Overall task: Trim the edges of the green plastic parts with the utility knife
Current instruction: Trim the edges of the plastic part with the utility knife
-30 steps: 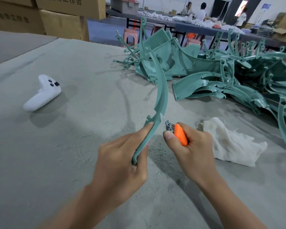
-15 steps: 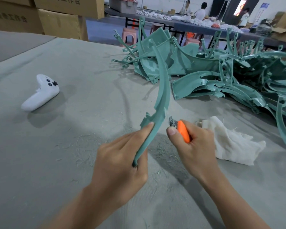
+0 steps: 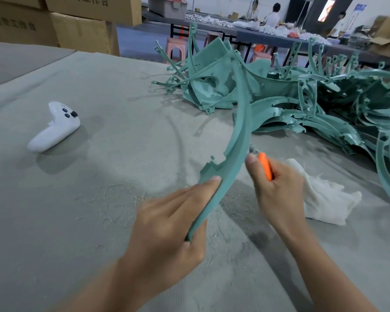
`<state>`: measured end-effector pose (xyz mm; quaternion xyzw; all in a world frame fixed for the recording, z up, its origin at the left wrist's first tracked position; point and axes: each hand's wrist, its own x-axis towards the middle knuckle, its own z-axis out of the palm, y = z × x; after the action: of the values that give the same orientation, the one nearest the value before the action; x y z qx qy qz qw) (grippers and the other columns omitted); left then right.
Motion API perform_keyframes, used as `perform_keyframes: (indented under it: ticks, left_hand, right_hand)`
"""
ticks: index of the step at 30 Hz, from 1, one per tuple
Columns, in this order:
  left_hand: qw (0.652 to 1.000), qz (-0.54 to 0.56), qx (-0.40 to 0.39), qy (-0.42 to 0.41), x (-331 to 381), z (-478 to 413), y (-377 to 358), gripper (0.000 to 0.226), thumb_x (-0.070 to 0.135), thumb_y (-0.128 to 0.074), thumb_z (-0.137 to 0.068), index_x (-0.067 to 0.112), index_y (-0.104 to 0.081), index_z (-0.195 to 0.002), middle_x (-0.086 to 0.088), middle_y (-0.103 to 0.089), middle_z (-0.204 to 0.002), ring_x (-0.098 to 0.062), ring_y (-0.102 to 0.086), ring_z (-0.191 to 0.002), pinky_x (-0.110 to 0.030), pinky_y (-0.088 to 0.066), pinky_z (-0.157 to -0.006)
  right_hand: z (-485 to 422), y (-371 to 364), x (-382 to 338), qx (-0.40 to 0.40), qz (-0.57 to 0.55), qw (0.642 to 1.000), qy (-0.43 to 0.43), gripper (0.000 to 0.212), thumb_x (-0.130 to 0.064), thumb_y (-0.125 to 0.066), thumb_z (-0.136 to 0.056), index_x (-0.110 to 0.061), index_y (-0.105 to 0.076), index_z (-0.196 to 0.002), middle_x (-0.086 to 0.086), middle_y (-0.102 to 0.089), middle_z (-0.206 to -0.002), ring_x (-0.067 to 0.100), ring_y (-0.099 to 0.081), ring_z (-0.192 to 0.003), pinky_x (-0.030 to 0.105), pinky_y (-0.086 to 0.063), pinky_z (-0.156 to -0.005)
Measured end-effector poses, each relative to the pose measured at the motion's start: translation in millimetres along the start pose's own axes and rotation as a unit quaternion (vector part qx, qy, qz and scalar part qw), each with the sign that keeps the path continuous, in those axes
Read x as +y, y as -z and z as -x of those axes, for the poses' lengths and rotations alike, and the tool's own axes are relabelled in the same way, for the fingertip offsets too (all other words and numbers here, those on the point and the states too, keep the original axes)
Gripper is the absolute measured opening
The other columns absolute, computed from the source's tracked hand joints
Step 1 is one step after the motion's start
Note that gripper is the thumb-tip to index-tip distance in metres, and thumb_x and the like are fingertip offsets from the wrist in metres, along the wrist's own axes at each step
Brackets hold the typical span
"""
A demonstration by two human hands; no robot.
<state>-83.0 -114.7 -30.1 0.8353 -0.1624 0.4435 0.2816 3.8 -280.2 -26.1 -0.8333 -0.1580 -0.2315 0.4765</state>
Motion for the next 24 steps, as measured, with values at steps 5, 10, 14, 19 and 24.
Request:
perform_keyframes:
  ticks: [5,10,14,19,24]
  left_hand:
    - [1.0,0.001,-0.004,-0.003,-8,0,-3,0.061,-0.012,-0.058,-0.062,0.009,-0.064,-0.118,0.004,-0.069,-0.109,-0.007,-0.062,-0.098,-0.013,-0.047,-0.082]
    - [1.0,-0.017,-0.021,-0.001,-13,-1,-2,0.063,-0.002,-0.042,-0.064,0.01,-0.055,-0.124,0.004,-0.06,-0.123,-0.009,-0.058,-0.111,-0.021,-0.048,-0.087]
    - [0.998,-0.036,-0.047,-0.015,-11,1,-3,0.065,-0.011,-0.051,-0.058,0.005,-0.068,-0.118,-0.002,-0.065,-0.122,-0.014,-0.06,-0.113,-0.029,-0.051,-0.087]
    - [0.995,-0.06,-0.075,-0.034,-10,-2,1,0.061,-0.005,-0.042,-0.062,0.003,-0.068,-0.117,-0.003,-0.066,-0.12,-0.019,-0.065,-0.11,-0.031,-0.05,-0.087]
    - [0.991,-0.073,-0.102,-0.05,-10,-4,4,0.06,-0.005,-0.041,-0.063,0.002,-0.067,-0.117,-0.004,-0.067,-0.12,-0.021,-0.065,-0.11,-0.032,-0.051,-0.089]
  right_hand:
    - [-9,8,2,0.027,-0.128,0.985,-0.111,0.069,-0.067,-0.047,-0.083,-0.003,-0.032,-0.062,0.001,-0.029,-0.052,0.016,-0.027,-0.046,0.03,-0.023,-0.046]
    - [1,5,-13,-0.095,-0.248,0.958,-0.104,0.044,-0.059,-0.059,-0.076,-0.015,-0.059,-0.069,-0.006,-0.04,-0.048,0.009,-0.034,-0.04,0.02,-0.031,-0.039]
    - [10,0,-26,-0.211,-0.295,0.929,-0.074,0.015,-0.041,-0.074,-0.07,-0.026,-0.07,-0.07,-0.005,-0.042,-0.047,0.01,-0.035,-0.04,0.021,-0.031,-0.04]
    - [11,0,-30,-0.224,-0.339,0.905,-0.126,0.033,-0.024,-0.07,-0.084,-0.018,-0.054,-0.056,0.003,-0.043,-0.048,0.015,-0.033,-0.038,0.024,-0.027,-0.04]
    - [8,4,-30,-0.199,-0.36,0.897,-0.161,0.033,-0.025,-0.066,-0.084,-0.02,-0.05,-0.056,0.002,-0.041,-0.048,0.015,-0.031,-0.038,0.023,-0.028,-0.038]
